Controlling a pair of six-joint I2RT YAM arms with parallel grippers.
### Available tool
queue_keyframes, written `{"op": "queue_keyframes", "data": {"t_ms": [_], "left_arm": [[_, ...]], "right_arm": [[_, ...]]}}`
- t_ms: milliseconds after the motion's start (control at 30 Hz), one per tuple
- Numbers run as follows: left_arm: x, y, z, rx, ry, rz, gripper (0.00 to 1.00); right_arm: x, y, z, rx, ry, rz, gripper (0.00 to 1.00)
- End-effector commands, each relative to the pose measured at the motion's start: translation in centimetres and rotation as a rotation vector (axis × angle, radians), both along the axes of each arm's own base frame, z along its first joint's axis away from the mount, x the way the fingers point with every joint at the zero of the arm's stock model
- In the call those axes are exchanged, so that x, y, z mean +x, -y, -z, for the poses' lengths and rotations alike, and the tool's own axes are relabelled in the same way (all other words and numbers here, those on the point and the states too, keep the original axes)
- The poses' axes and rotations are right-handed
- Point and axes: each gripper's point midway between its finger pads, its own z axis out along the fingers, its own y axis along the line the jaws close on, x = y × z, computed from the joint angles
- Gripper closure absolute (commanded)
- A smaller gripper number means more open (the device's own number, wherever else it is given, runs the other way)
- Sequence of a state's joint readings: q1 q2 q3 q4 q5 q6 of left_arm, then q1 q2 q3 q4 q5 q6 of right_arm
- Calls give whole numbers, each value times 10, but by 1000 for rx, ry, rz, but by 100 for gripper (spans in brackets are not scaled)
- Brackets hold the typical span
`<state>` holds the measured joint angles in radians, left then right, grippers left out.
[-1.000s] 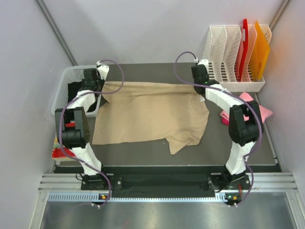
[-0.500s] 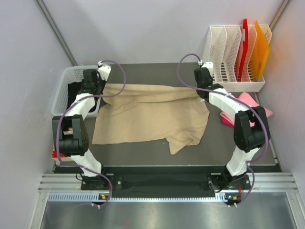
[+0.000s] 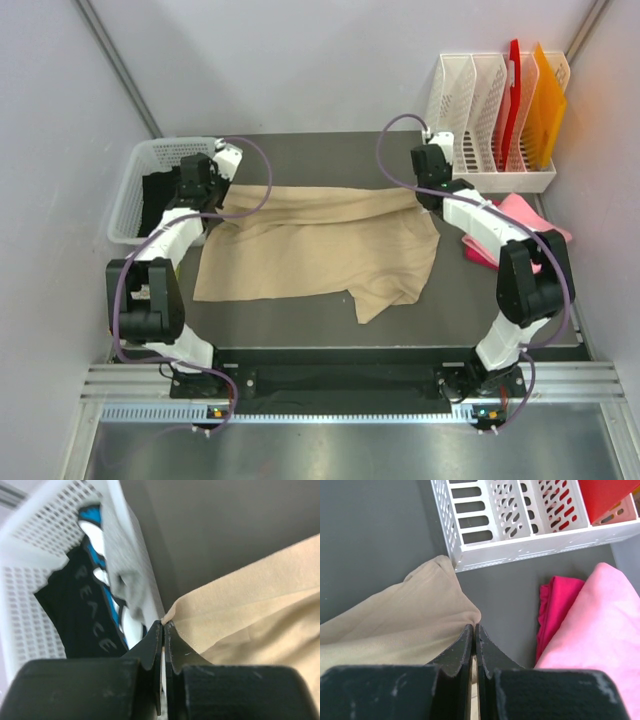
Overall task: Fold and stack the t-shirts
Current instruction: Flatten the tshirt out
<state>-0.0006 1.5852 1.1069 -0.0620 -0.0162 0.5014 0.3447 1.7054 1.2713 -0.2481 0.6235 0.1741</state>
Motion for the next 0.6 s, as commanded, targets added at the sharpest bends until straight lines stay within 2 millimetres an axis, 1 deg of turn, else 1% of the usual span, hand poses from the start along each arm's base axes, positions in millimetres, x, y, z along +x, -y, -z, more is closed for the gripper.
{"op": "queue_keyframes", "data": {"t_ms": [0,33,67,100,133,167,200,233,267,300,333,367,400,433,467,500,533,567], "left_arm": [[-12,-7,-20,39,73,-5,100],[-12,5,-21,43,75,17,100],[-8,6,-29,41,109,18,100],[-9,7,-35,32,118,19,100],[-9,10,-40,21,126,28,100],[-14,16,-36,5,88,48,100],[-17,22,-44,-14,97,74,100],[-20,25,-50,-20,106,83,100],[-24,30,-54,-34,111,96,100],[-31,33,-76,-63,163,91,100],[-36,34,-88,-81,189,90,100],[-46,38,-121,-107,265,101,100],[-55,39,-133,-143,283,93,100],[-63,40,-150,-160,318,91,100],[-81,41,-189,-179,414,97,100],[-92,44,-205,-212,445,101,100],[-104,44,-224,-226,494,103,100],[-126,42,-257,-235,576,103,100]], "right_arm": [[-7,12,-24,9,68,57,100],[-7,12,-26,13,73,57,100],[-8,12,-26,14,74,56,100],[-9,12,-27,15,74,57,100],[-11,12,-32,20,84,58,100],[-14,14,-32,24,86,62,100],[-16,13,-36,27,94,60,100],[-20,13,-52,44,134,58,100],[-24,11,-59,52,155,49,100],[-29,10,-73,54,193,49,100],[-39,3,-101,67,261,27,100],[-44,0,-119,72,306,21,100],[-54,-8,-136,63,346,13,100],[-69,-8,-166,71,413,7,100],[-79,-10,-190,80,465,2,100],[-95,-20,-209,80,513,-2,100],[-116,-15,-236,78,571,-6,100],[-131,-15,-256,91,617,-9,100]]}}
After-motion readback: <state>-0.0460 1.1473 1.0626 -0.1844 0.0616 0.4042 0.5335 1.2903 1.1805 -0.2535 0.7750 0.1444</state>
